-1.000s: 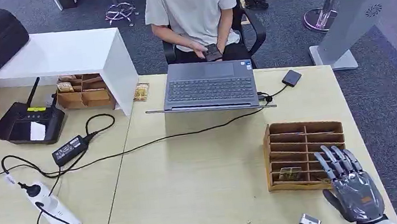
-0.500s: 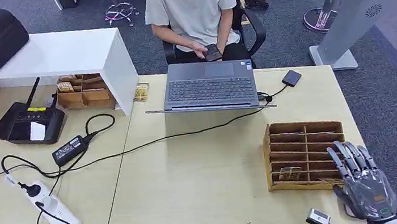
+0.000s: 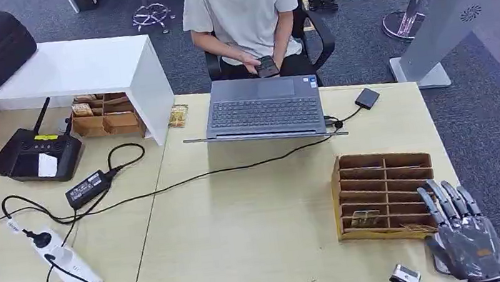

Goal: Pass the card to the sensor for recognition and then transmit it.

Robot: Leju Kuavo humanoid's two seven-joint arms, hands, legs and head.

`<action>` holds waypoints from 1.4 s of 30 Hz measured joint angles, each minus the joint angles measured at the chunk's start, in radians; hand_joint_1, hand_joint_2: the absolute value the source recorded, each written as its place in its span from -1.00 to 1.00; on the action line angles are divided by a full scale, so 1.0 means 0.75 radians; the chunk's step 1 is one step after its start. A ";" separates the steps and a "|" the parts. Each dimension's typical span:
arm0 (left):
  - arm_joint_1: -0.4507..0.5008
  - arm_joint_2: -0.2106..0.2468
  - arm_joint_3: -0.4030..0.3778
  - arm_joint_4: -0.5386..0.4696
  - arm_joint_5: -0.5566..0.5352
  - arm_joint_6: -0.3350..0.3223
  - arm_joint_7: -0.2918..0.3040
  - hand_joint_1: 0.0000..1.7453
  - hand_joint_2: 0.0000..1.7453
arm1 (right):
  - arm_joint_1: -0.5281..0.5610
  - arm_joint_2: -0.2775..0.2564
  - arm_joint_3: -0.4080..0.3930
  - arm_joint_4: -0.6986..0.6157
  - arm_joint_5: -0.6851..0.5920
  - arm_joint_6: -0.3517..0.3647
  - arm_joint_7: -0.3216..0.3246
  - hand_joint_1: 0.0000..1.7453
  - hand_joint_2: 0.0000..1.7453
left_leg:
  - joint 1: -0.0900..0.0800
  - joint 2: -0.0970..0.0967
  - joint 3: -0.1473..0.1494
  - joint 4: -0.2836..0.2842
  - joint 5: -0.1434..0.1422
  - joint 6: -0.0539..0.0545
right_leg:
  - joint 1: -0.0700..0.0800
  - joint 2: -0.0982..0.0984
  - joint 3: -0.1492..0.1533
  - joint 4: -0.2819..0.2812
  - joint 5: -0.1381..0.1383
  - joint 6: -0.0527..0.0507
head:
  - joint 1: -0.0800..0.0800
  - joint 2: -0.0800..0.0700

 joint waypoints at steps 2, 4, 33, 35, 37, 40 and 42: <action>0.000 0.000 0.000 0.000 0.000 0.001 0.000 -1.00 1.00 | 0.002 0.000 -0.001 0.000 -0.001 0.000 0.000 -1.00 1.00 | 0.000 0.000 0.000 0.000 0.000 0.000 | 0.000 0.000 0.000 0.000 0.000 0.000 | 0.000 0.000; 0.000 0.000 0.000 0.000 0.000 0.002 0.000 -1.00 1.00 | 0.007 0.000 -0.004 -0.001 -0.001 0.000 0.002 -1.00 1.00 | 0.000 0.000 0.000 0.000 0.000 0.000 | 0.000 0.000 0.000 0.000 0.000 0.000 | 0.000 0.000; 0.000 0.000 0.000 0.000 0.001 0.008 0.003 -1.00 1.00 | 0.085 -0.002 -0.067 -0.039 -0.178 0.000 -0.116 1.00 1.00 | 0.000 0.000 0.000 0.000 0.000 0.000 | 0.000 0.000 0.000 0.000 0.000 0.000 | 0.000 0.000; 0.000 0.000 0.000 0.000 0.001 0.008 0.003 -1.00 1.00 | 0.086 -0.002 -0.067 -0.040 -0.189 0.000 -0.120 1.00 1.00 | 0.000 0.000 0.000 0.000 0.000 0.000 | 0.000 0.000 0.000 0.000 0.000 0.000 | 0.000 0.000; 0.000 0.000 0.000 0.000 0.001 0.008 0.003 -1.00 1.00 | 0.087 -0.002 -0.067 -0.041 -0.190 0.000 -0.121 1.00 1.00 | 0.000 0.000 0.000 0.000 0.000 0.000 | 0.000 0.000 0.000 0.000 0.000 0.000 | 0.000 0.000; 0.000 0.000 0.000 0.000 0.001 0.008 0.003 -1.00 1.00 | 0.088 -0.001 -0.067 -0.041 -0.190 0.000 -0.122 1.00 1.00 | 0.000 0.000 0.000 0.000 0.000 0.000 | 0.000 0.000 0.000 0.000 0.000 0.000 | 0.000 0.000; 0.000 0.000 0.000 0.000 0.001 0.008 0.004 -1.00 1.00 | 0.091 -0.001 -0.067 -0.041 -0.190 0.000 -0.122 1.00 1.00 | 0.000 0.000 0.000 0.000 0.000 0.000 | 0.000 0.000 0.000 0.000 0.000 0.000 | 0.000 0.000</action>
